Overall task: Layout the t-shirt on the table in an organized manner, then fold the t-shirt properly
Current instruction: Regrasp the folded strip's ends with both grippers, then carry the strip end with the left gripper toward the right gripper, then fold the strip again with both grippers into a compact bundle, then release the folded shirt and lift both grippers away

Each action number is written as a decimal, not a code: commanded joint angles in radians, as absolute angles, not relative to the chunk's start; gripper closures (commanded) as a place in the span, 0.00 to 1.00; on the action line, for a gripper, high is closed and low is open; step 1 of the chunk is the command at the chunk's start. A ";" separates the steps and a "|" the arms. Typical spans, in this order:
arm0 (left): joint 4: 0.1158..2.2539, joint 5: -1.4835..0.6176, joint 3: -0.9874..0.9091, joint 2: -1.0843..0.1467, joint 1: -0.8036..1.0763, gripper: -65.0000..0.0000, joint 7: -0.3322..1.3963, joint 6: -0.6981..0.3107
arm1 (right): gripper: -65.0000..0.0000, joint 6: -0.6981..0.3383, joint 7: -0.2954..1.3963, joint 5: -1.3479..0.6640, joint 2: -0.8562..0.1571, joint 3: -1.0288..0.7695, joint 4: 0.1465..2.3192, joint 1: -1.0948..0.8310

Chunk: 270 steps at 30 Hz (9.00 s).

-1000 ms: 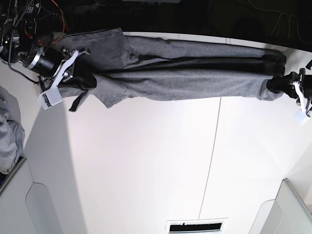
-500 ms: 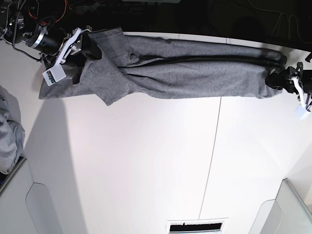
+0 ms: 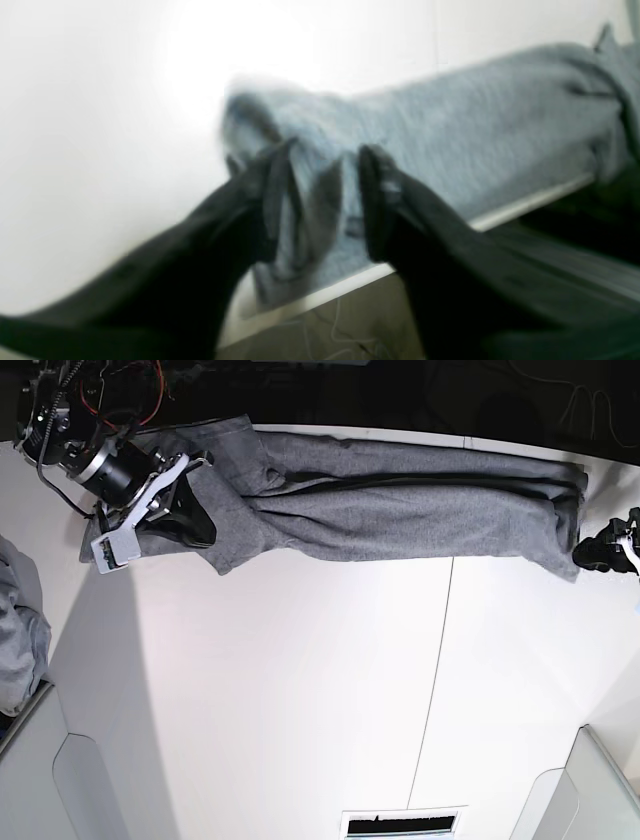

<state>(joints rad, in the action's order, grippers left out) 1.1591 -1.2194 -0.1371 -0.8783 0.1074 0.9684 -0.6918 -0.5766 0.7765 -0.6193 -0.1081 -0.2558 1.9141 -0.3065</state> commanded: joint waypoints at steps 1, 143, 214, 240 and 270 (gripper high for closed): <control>1.151 -1.217 -0.147 -0.896 0.100 0.48 0.960 -0.698 | 1.00 -0.580 0.752 -0.619 -0.116 -0.252 1.893 -0.291; 1.583 -1.139 -0.141 -0.518 -0.030 0.48 1.043 -0.698 | 0.93 -0.580 0.813 -0.744 0.017 -0.364 1.488 -0.166; 1.372 -1.288 -0.292 -0.544 0.084 0.78 1.077 -0.698 | 1.00 -0.572 0.699 -0.327 0.149 0.078 1.692 0.195; 1.375 -0.752 0.226 -0.381 0.022 0.99 0.775 -0.698 | 1.00 -0.583 0.566 -0.257 -0.036 0.172 0.937 0.461; 1.390 -1.081 0.162 -0.727 -0.123 0.99 0.947 -0.698 | 1.00 -0.580 0.820 -0.569 -0.110 0.068 1.585 0.050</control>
